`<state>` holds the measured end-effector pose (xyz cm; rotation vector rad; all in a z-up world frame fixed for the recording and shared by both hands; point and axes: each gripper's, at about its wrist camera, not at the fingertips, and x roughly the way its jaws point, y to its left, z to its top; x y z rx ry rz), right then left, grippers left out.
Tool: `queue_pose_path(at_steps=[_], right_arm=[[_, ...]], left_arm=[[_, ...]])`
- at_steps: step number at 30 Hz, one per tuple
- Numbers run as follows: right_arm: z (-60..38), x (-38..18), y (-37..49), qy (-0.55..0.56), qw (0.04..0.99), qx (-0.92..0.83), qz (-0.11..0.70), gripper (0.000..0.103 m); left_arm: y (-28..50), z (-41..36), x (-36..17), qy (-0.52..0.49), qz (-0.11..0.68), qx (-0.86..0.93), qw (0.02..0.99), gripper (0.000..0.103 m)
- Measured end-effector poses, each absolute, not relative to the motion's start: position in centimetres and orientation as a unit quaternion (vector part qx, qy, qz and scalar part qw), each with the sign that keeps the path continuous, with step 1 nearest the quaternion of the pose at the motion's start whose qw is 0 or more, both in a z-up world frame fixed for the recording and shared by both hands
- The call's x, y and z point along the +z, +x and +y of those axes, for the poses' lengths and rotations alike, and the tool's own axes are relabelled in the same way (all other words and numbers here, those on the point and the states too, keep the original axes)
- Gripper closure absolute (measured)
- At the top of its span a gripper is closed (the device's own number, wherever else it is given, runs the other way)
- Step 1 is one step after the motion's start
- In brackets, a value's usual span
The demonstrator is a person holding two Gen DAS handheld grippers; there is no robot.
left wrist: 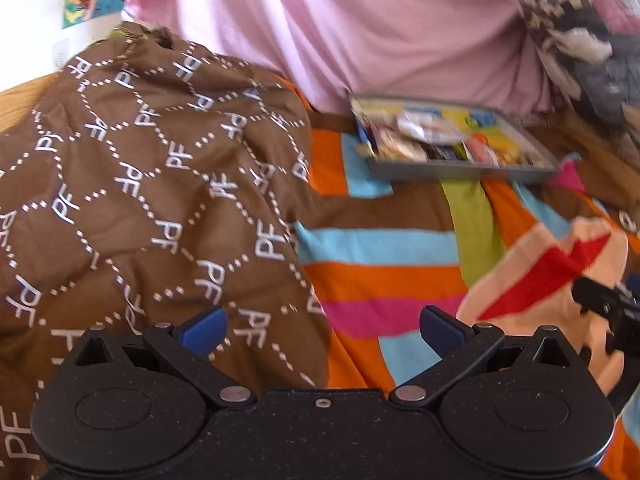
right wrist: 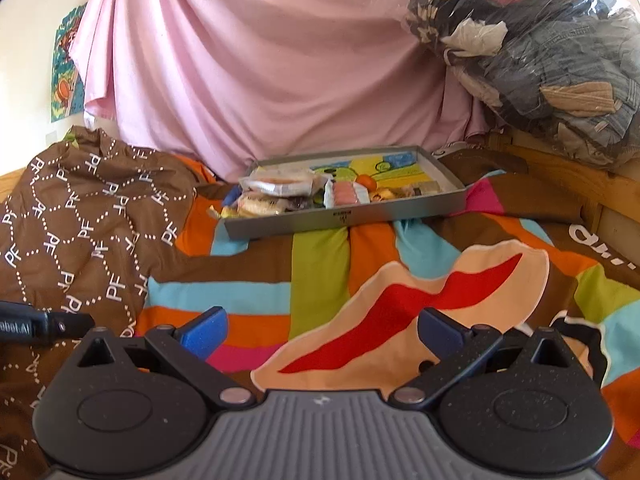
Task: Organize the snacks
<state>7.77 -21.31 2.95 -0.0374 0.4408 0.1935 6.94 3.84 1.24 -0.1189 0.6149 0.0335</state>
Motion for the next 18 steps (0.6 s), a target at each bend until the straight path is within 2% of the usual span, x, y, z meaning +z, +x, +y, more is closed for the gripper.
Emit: queue_pose_path(at_steps=[9, 18], right_arm=[[-20.9, 1.9, 8.2, -0.013, 0.968, 0.101, 0.229, 0.0], [-21.3, 1.0, 8.3, 0.002, 0.968, 0.086, 0.236, 0.0]], left_arm=[[7.0, 3.2, 0.5, -0.048, 0.3, 0.008, 0.953, 0.001], [7.0, 2.0, 0.4, -0.016, 0.259, 0.022, 0.965, 0.001]])
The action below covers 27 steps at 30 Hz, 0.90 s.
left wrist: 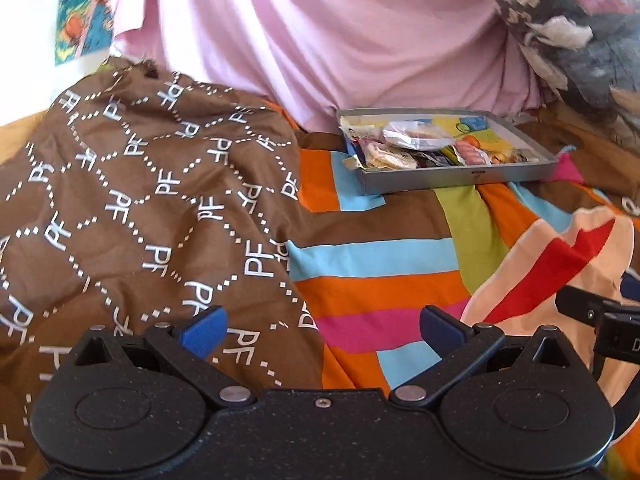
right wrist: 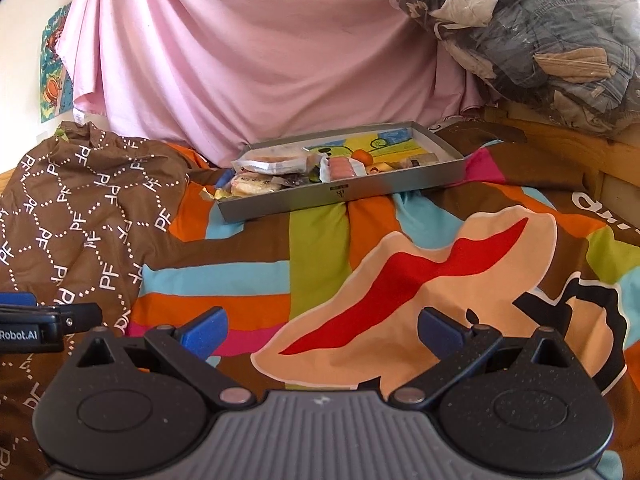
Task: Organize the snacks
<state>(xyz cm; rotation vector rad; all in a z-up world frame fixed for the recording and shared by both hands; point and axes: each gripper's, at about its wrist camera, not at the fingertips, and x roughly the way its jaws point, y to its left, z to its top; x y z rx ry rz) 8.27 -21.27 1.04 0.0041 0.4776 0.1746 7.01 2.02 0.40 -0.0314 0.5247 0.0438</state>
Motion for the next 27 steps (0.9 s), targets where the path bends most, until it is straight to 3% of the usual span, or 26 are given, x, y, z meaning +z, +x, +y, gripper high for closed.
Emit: queue_pose_path(at_steps=[27], right_arm=[[-20.88, 0.55, 8.24, -0.016, 0.967, 0.082, 0.239, 0.0]], left_arm=[[7.38, 1.58, -0.23, -0.016, 0.283, 0.018, 0.959, 0.001]])
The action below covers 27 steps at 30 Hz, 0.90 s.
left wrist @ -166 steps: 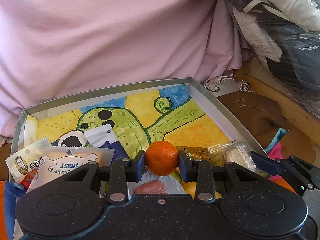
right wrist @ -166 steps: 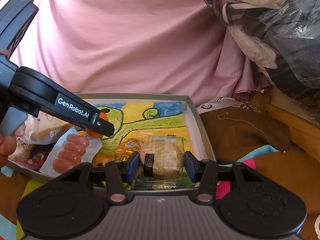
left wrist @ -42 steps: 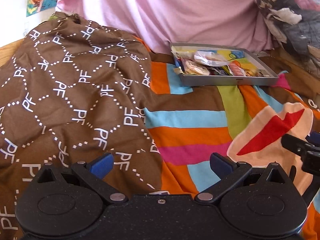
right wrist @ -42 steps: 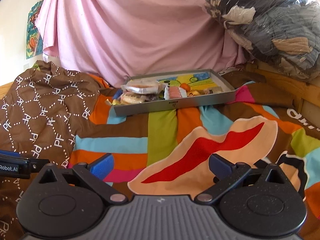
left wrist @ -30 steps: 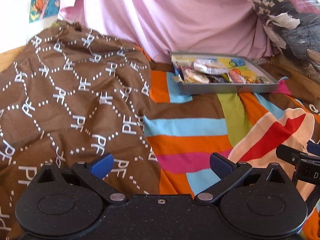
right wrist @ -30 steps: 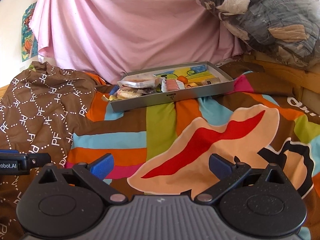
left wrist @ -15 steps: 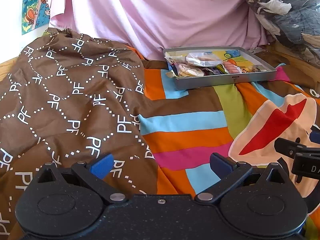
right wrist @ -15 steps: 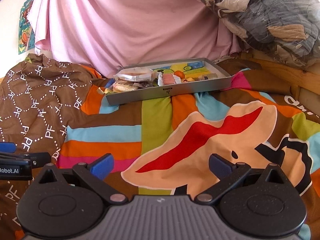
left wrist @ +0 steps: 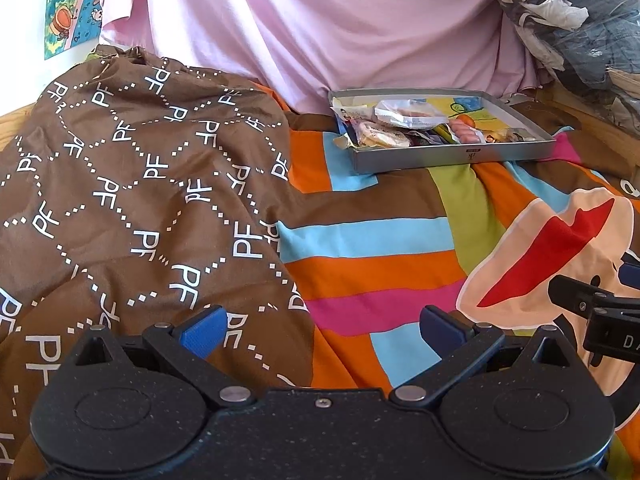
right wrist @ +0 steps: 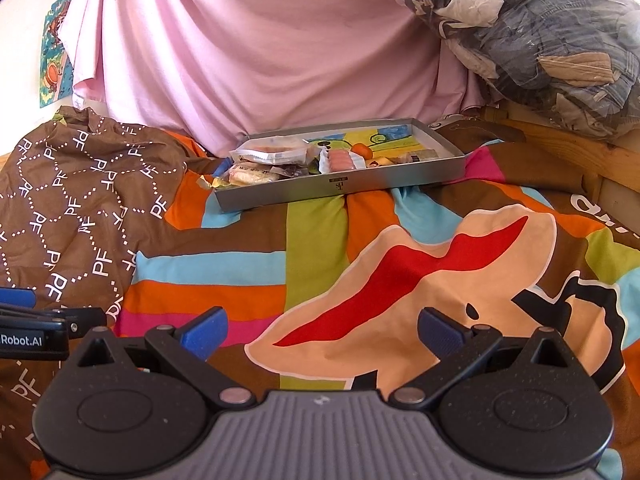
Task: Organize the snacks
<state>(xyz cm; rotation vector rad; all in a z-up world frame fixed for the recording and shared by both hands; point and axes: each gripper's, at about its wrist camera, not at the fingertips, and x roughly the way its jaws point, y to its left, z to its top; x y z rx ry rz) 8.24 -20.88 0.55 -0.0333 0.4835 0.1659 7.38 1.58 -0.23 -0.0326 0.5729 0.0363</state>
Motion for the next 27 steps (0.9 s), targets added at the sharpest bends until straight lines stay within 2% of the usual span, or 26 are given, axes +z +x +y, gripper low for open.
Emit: queue_pose_path(at_steps=[27], right_arm=[[-20.67, 0.41, 8.17, -0.017, 0.967, 0.082, 0.24, 0.0]], left_arm=[[7.32, 1.0, 0.48, -0.004, 0.284, 0.035, 0.958, 0.001]])
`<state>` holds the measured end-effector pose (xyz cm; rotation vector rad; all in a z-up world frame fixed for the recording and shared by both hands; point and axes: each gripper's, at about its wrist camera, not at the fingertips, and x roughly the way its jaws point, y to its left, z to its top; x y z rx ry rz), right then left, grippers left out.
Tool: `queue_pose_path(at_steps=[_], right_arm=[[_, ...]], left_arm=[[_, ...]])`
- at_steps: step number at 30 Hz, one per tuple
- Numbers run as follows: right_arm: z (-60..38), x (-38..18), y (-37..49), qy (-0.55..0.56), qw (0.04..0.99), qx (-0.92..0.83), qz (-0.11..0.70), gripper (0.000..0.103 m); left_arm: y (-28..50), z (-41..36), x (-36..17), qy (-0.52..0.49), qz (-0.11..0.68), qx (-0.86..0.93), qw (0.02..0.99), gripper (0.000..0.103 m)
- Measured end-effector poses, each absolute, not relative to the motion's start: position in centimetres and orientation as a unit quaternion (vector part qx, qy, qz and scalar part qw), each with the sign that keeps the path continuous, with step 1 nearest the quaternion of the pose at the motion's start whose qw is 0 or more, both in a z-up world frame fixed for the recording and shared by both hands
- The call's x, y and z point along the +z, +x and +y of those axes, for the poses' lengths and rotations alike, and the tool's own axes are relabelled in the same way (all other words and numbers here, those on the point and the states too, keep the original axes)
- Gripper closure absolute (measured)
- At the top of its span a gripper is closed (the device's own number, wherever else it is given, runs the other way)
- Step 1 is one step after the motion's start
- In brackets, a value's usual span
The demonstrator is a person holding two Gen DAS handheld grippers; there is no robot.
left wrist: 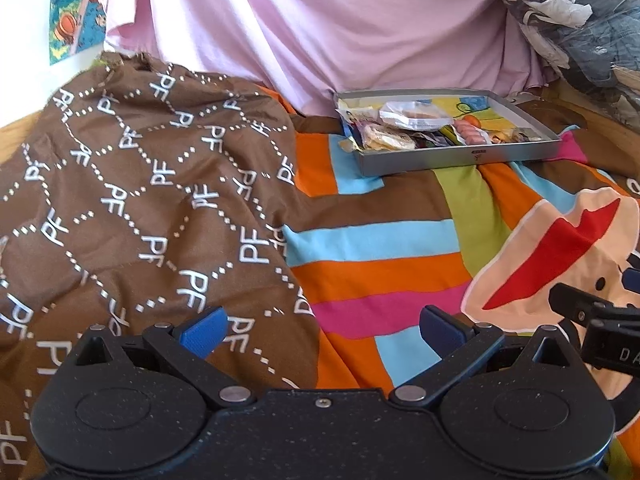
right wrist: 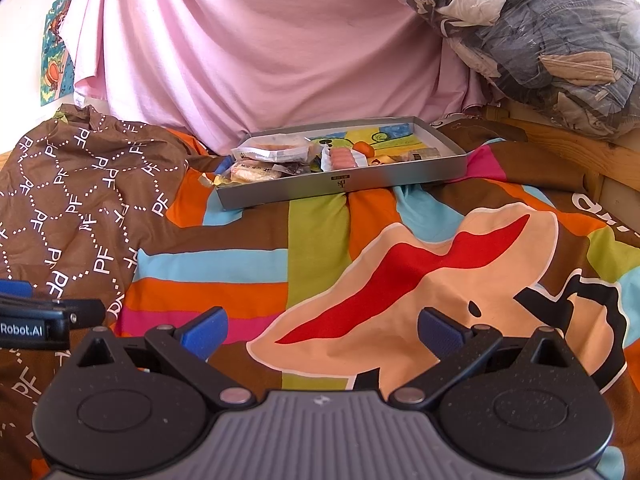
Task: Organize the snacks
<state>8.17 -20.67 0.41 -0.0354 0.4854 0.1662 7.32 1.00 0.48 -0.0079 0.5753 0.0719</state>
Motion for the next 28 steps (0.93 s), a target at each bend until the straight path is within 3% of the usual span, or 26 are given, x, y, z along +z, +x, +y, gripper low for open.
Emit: queue_pose_path(at_steps=[28], right_arm=[[-20.4, 0.02, 7.98, -0.019, 0.966, 0.086, 0.243, 0.0]], left_arm=[[7.23, 0.98, 0.82, -0.032, 0.289, 0.013, 0.957, 0.002]])
